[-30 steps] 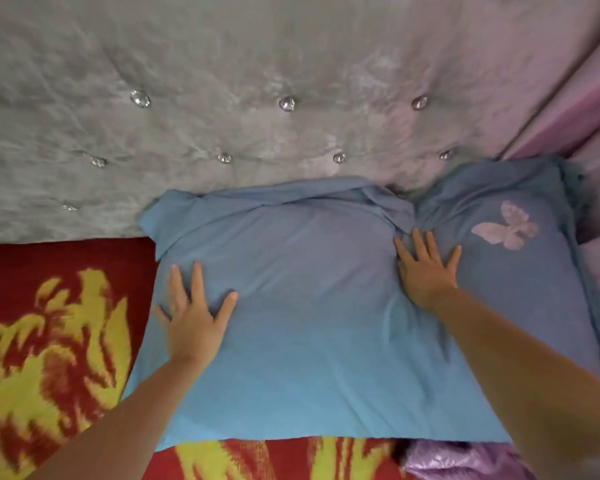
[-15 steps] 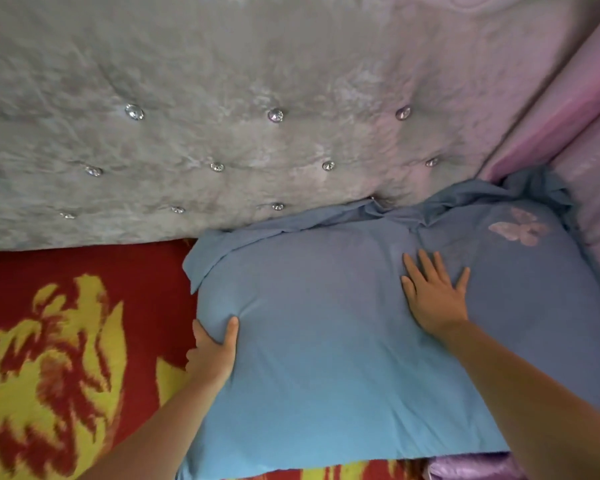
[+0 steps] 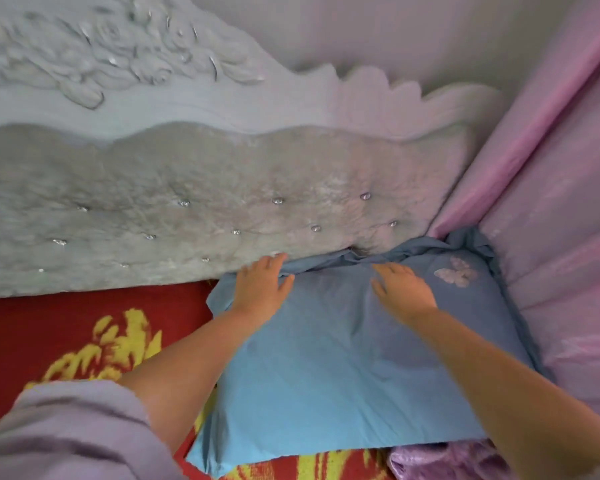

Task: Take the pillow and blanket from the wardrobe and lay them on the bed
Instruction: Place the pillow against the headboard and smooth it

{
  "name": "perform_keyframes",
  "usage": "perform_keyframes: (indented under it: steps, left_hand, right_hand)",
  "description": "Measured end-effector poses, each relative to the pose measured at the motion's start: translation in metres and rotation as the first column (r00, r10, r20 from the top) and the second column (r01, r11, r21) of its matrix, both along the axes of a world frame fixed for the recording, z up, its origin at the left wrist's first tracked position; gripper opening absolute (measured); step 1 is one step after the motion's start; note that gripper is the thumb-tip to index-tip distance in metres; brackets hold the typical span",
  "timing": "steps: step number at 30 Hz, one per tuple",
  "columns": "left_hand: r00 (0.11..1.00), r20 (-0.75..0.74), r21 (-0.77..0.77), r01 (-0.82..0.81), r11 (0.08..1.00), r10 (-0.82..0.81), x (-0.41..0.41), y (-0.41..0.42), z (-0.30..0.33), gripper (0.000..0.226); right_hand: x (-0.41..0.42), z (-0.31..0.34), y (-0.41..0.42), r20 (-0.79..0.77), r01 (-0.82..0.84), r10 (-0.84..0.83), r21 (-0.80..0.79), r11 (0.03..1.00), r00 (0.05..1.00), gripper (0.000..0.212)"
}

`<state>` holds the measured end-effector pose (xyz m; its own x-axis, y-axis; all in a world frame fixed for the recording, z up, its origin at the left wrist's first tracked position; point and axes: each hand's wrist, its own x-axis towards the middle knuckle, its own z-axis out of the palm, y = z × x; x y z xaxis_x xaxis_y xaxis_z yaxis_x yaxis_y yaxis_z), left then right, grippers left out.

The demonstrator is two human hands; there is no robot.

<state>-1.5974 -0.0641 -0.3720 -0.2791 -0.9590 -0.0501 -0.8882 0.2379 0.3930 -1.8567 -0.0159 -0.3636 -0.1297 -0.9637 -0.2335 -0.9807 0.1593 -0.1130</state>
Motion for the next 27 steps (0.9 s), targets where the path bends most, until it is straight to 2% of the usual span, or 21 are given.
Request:
perform_keyframes:
  steps: [2,4,8,12,15,21,24,27]
  left_hand:
    - [0.999,0.036,-0.130,0.035,0.991,-0.030,-0.007,-0.010,0.041,0.042]
    - [0.998,0.012,-0.233,0.062,0.971,-0.061,-0.005,-0.024,0.080,0.037]
    - [0.993,-0.061,-0.399,0.066,0.915,-0.098,0.033,-0.052,0.142,0.027]
    - [0.990,-0.091,-0.379,0.069,0.923,-0.111,0.096,-0.062,0.170,0.031]
    - [0.978,-0.092,-0.357,0.143,0.923,-0.188,0.142,-0.069,0.191,0.038]
    - [0.936,-0.074,-0.452,0.277,0.848,-0.345,0.221,-0.084,0.244,0.040]
    - [0.926,-0.026,-0.406,0.334,0.851,-0.376,0.230,-0.086,0.260,0.039]
    - [0.883,-0.019,-0.352,0.433,0.830,-0.469,0.196,-0.074,0.278,0.040]
  right_hand:
    - [0.004,0.044,-0.009,0.033,-0.001,0.003,-0.040,0.999,0.999,0.035]
    - [0.013,0.085,-0.021,0.037,0.005,-0.002,-0.074,0.997,0.999,0.030]
    - [0.052,0.159,-0.049,-0.017,-0.043,0.040,-0.168,0.985,0.999,0.035]
    - [0.105,0.207,-0.055,-0.082,-0.062,0.045,-0.222,0.973,0.996,0.040]
    - [0.142,0.229,-0.044,-0.126,-0.005,-0.034,-0.295,0.956,0.991,0.042]
    - [0.219,0.253,-0.013,-0.178,0.108,-0.172,-0.319,0.941,0.969,0.042]
    - [0.251,0.264,-0.002,-0.173,0.132,-0.209,-0.375,0.918,0.962,0.040]
    - [0.254,0.277,0.022,-0.178,0.187,-0.284,-0.425,0.886,0.942,0.039]
